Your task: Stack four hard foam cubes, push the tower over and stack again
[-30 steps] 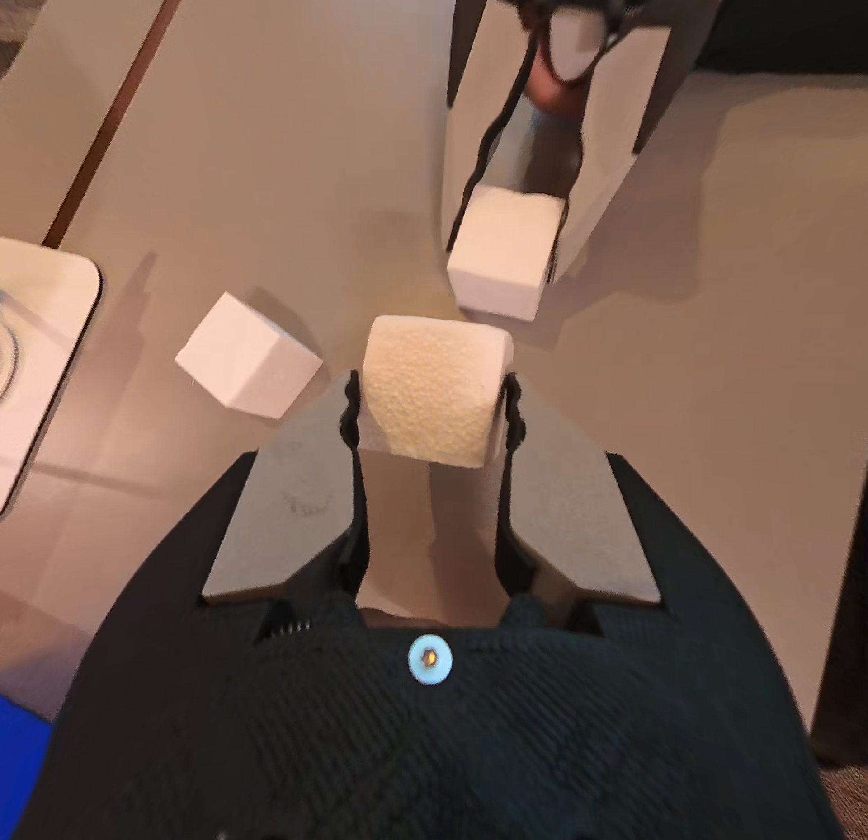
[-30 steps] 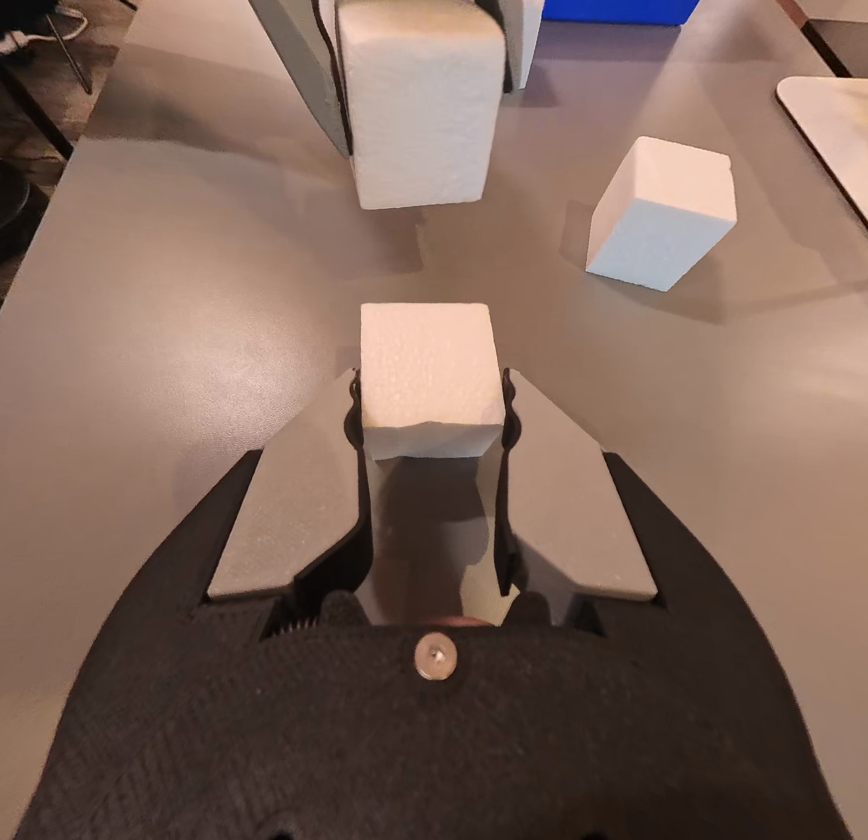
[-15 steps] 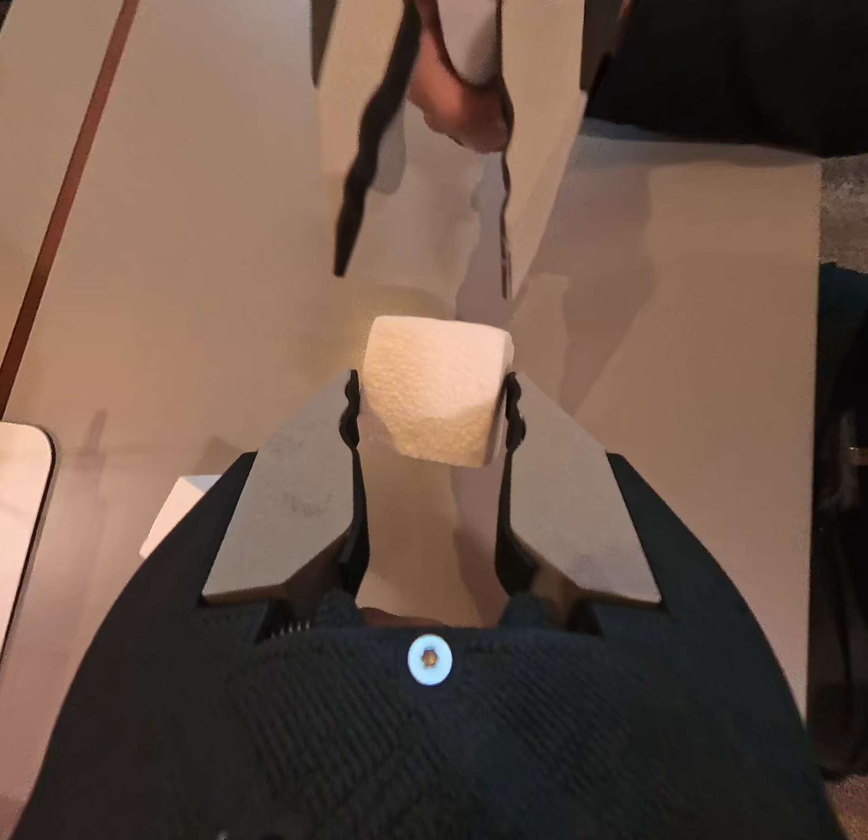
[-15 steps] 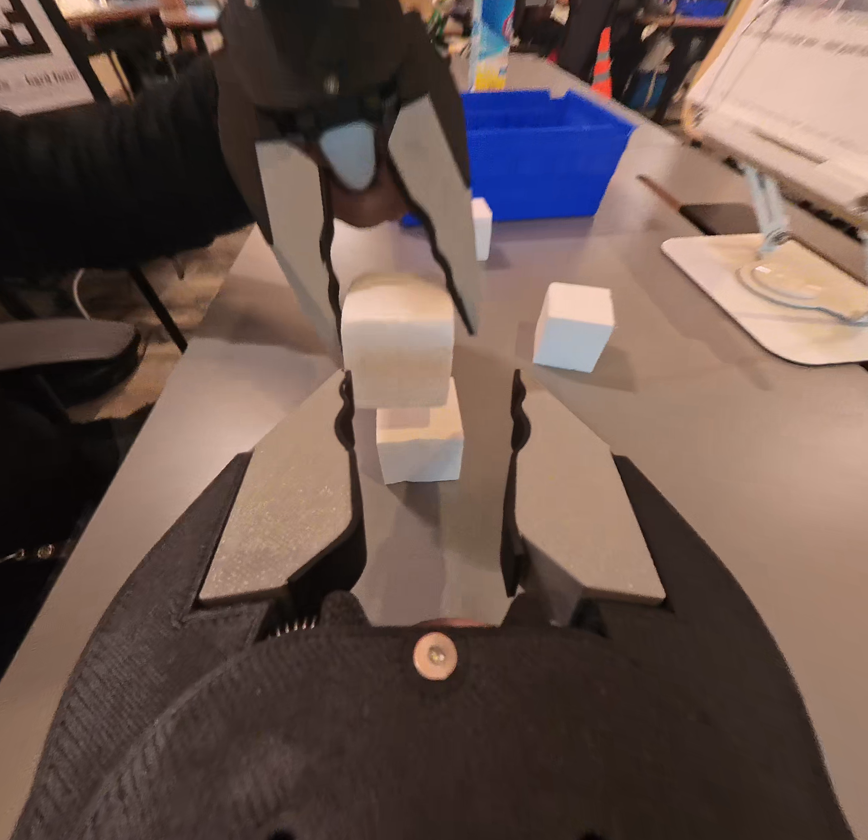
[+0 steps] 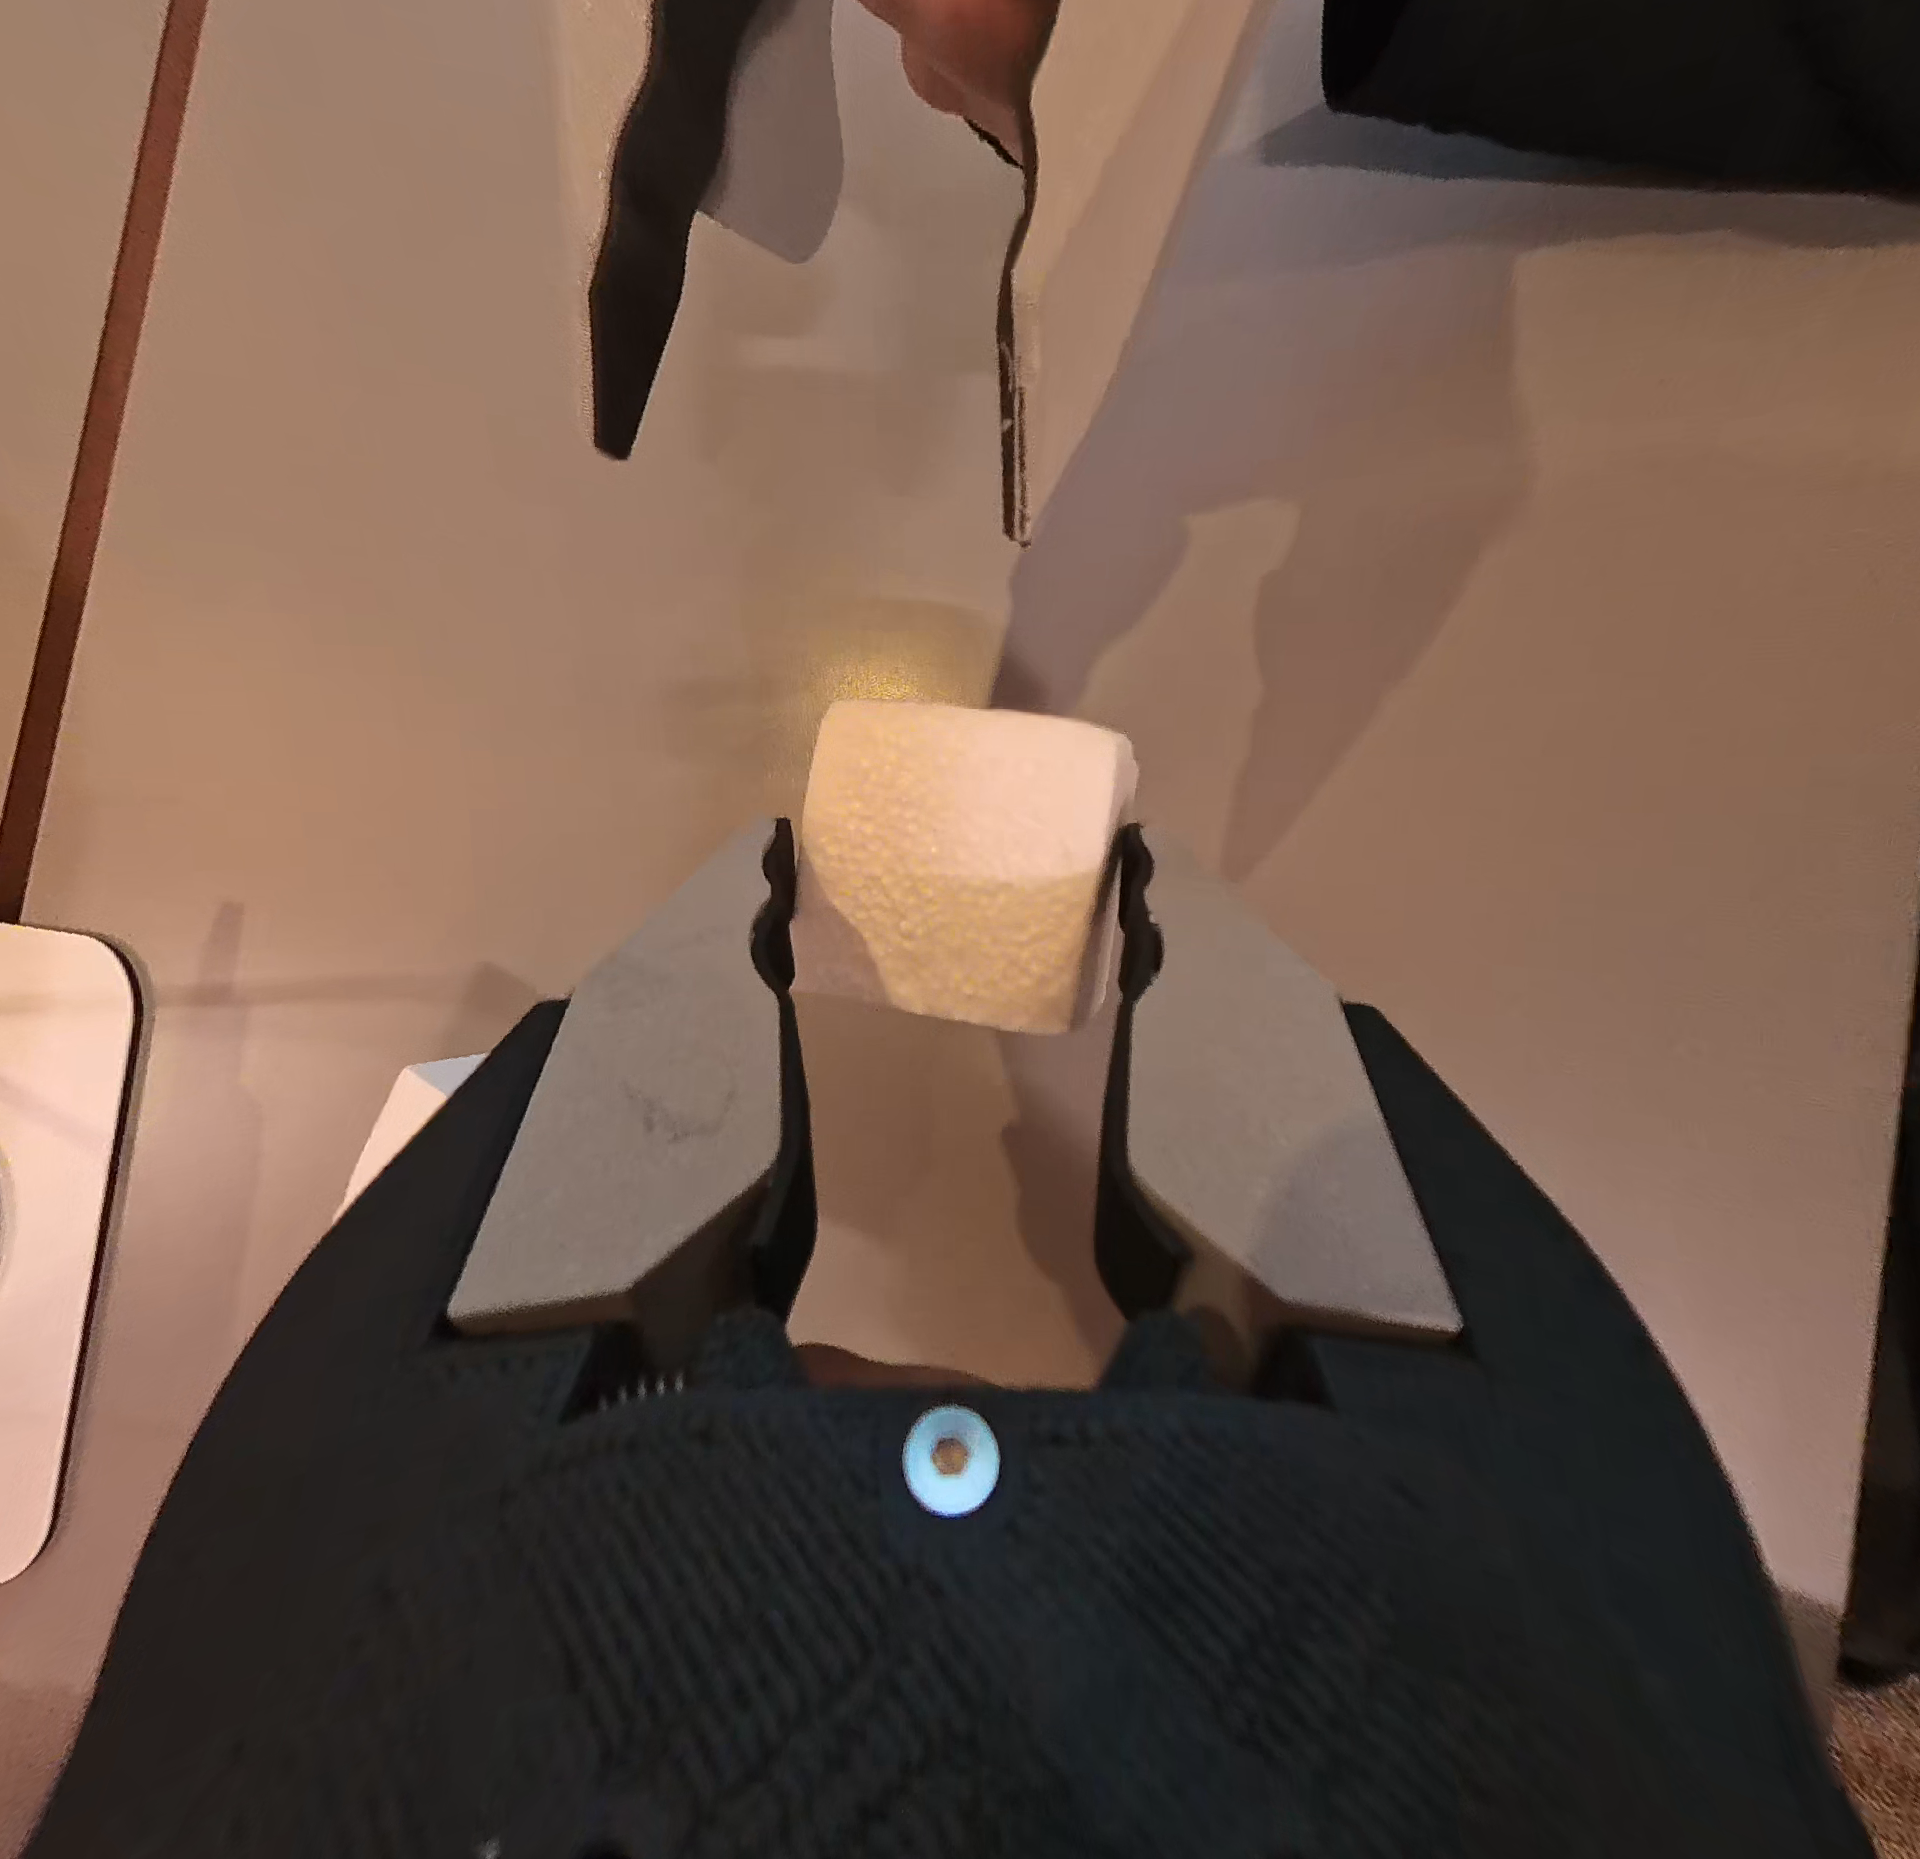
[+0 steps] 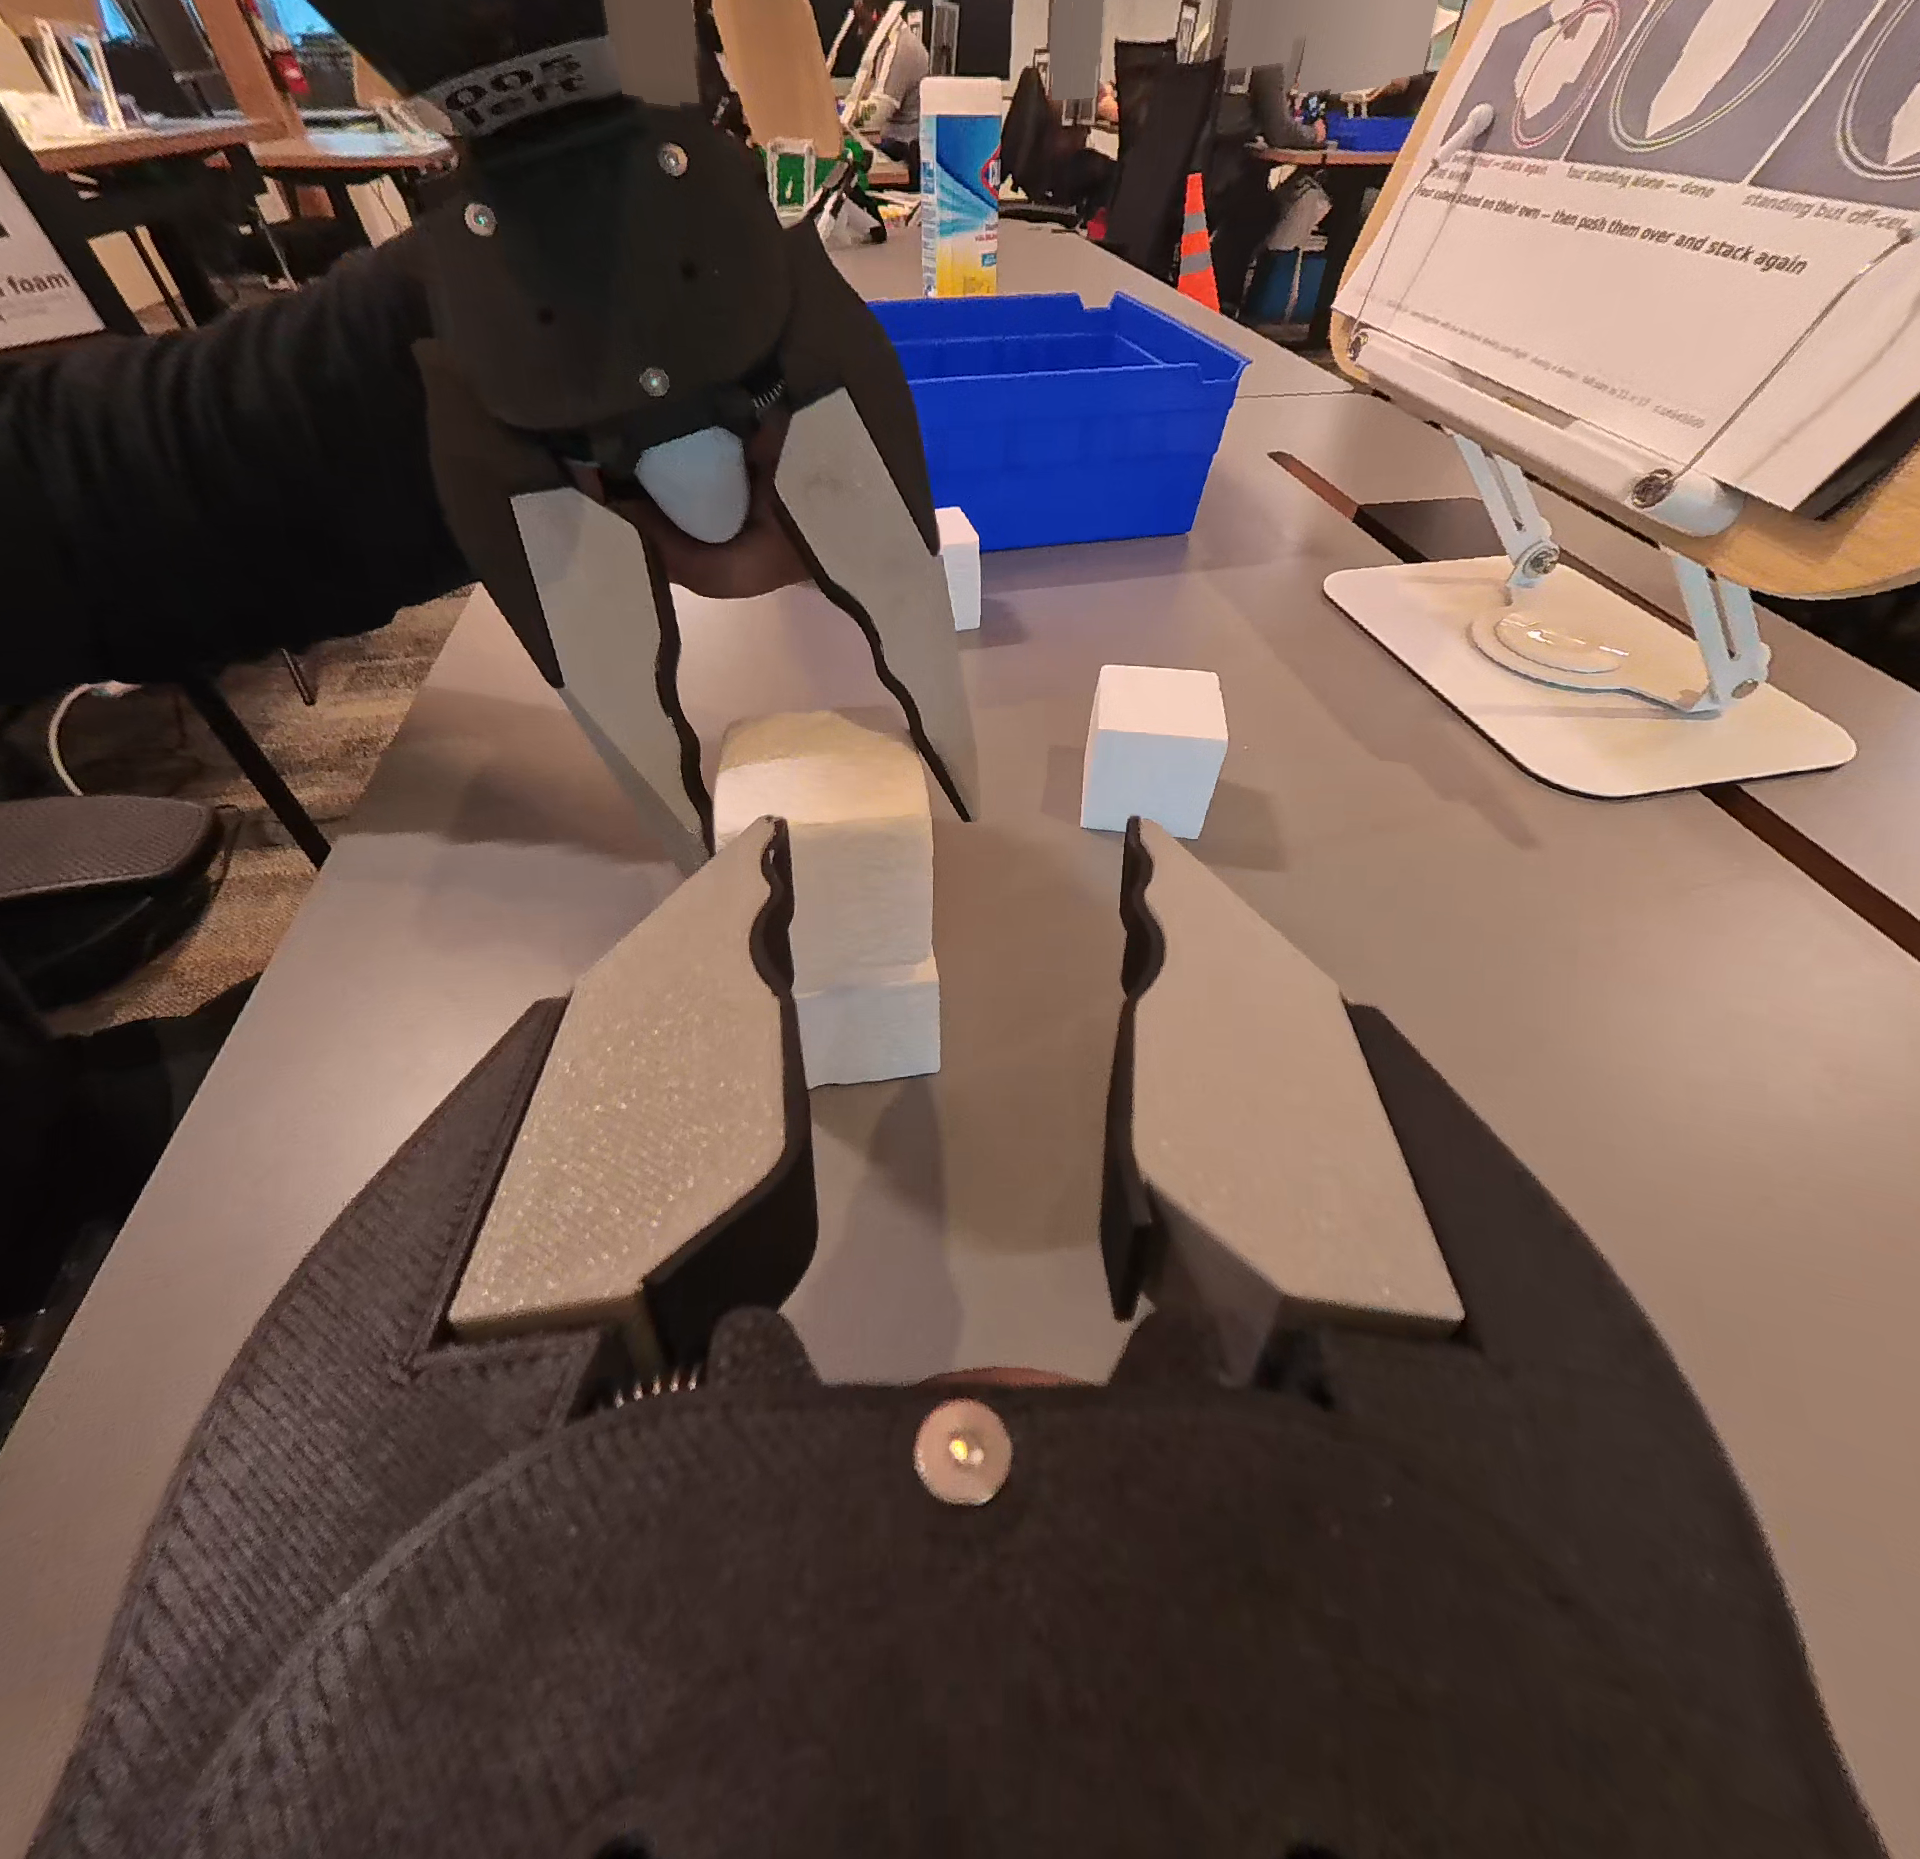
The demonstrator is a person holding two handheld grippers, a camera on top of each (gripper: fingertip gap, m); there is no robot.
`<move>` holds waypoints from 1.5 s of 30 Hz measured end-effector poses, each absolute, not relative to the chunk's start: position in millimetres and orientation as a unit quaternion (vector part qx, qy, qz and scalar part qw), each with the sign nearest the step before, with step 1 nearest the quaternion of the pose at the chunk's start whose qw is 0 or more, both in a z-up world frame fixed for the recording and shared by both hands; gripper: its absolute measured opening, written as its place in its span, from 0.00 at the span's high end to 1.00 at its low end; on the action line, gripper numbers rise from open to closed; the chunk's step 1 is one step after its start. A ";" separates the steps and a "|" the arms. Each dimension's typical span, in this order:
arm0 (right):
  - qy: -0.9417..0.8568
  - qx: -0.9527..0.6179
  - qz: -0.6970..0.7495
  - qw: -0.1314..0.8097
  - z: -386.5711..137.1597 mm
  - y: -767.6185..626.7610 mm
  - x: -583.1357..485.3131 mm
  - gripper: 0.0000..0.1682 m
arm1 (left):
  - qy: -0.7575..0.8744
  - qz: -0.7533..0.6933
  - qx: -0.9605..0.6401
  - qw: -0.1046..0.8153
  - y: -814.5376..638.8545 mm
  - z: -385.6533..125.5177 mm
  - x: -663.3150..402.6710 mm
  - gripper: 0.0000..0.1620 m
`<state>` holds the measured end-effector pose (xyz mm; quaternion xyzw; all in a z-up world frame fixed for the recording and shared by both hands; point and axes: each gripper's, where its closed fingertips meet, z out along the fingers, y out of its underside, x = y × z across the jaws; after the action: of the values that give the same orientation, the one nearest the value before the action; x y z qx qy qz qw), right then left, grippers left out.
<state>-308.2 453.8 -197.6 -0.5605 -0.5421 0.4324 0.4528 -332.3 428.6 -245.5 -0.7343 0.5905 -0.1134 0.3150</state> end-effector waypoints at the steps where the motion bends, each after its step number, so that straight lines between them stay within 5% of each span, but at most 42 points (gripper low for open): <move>1: -0.542 -0.561 0.431 0.453 -197.9 453.8 -308.3 0.63 | 0.591 -0.113 -0.734 0.314 428.1 -246.6 -332.3 0.62; 26: -0.541 -0.560 0.433 0.455 -196.5 453.9 -308.0 0.64 | 0.594 -0.100 -0.734 0.312 430.0 -252.8 -333.4 0.62; 31: -0.540 -0.559 0.435 0.455 -195.7 453.7 -307.6 0.64 | 0.588 -0.104 -0.737 0.315 430.4 -251.1 -334.6 0.54; 45: -0.533 -0.555 0.438 0.464 -190.1 454.5 -305.3 0.64 | 0.405 -0.060 -0.816 0.408 458.8 -187.3 -461.4 0.54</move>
<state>-305.3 454.5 -190.1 -0.5555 -0.5332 0.4380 0.4641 -461.4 458.8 -187.3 -0.8163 0.4047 -0.0605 0.4077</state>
